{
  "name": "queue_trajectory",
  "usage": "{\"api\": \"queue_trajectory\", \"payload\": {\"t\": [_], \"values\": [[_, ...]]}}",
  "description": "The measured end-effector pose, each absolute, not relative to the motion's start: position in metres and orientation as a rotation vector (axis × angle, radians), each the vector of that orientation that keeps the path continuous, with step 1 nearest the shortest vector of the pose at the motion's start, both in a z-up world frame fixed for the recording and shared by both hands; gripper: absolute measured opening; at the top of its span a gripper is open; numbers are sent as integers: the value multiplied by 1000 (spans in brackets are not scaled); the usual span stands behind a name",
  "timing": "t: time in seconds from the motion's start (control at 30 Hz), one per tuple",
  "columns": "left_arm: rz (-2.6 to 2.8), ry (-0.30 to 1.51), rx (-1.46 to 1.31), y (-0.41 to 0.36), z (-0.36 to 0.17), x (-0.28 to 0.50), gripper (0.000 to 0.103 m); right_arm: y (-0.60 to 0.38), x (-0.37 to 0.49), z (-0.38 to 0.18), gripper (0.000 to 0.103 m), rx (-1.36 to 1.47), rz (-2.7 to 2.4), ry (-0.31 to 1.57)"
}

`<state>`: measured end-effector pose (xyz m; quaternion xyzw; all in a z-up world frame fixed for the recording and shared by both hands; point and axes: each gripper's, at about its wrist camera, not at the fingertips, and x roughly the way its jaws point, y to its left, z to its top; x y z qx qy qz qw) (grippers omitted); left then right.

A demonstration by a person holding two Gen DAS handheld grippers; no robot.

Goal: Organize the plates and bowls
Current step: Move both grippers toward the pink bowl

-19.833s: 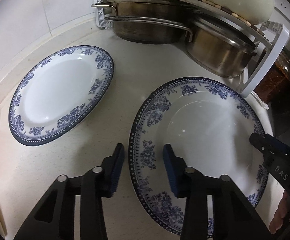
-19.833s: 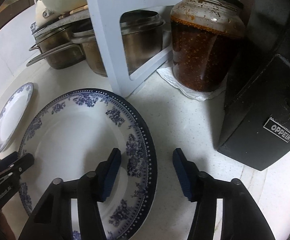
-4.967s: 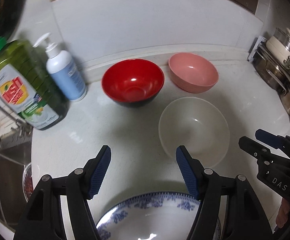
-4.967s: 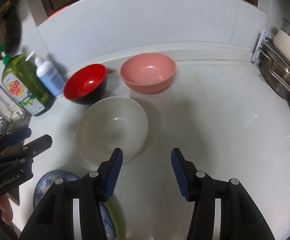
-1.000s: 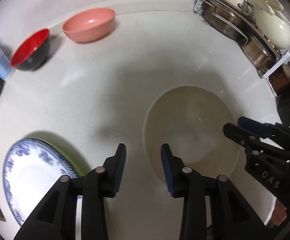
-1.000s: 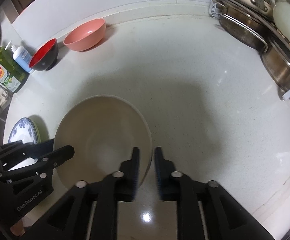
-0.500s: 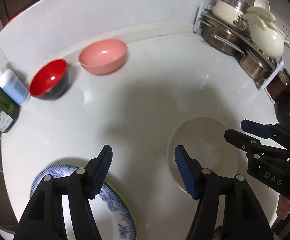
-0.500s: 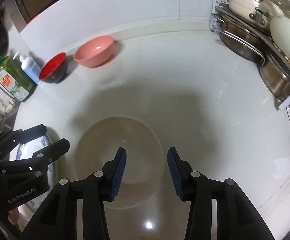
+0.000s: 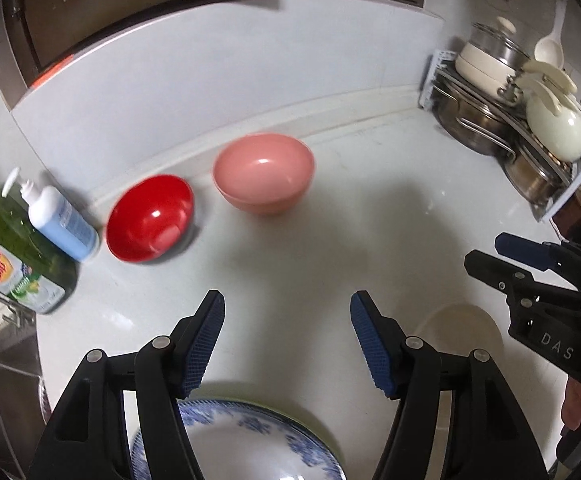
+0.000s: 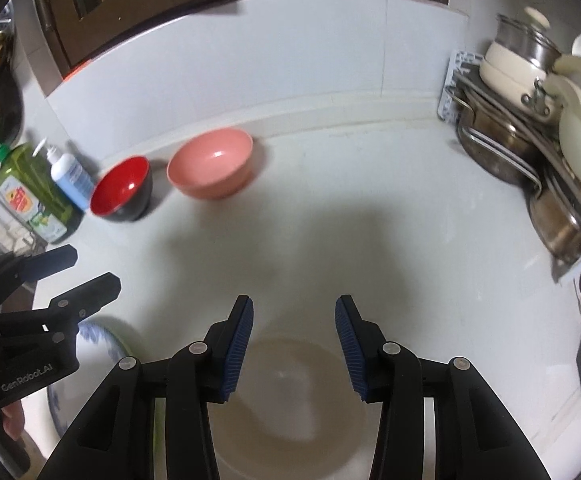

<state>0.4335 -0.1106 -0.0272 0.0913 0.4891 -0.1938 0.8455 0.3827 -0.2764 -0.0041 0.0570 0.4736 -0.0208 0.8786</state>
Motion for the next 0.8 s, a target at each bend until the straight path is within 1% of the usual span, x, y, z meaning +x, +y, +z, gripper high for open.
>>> {"api": "queue_trajectory", "payload": {"t": [0.37, 0.6, 0.8], "values": [[-388, 990, 235, -90, -18, 492, 65, -255, 447, 8, 44, 115, -38, 972], [-407, 994, 246, -87, -27, 541, 64, -248, 488, 11, 44, 122, -43, 987], [-413, 1014, 249, -85, -43, 580, 64, -246, 523, -2, 44, 153, -42, 1024]]}}
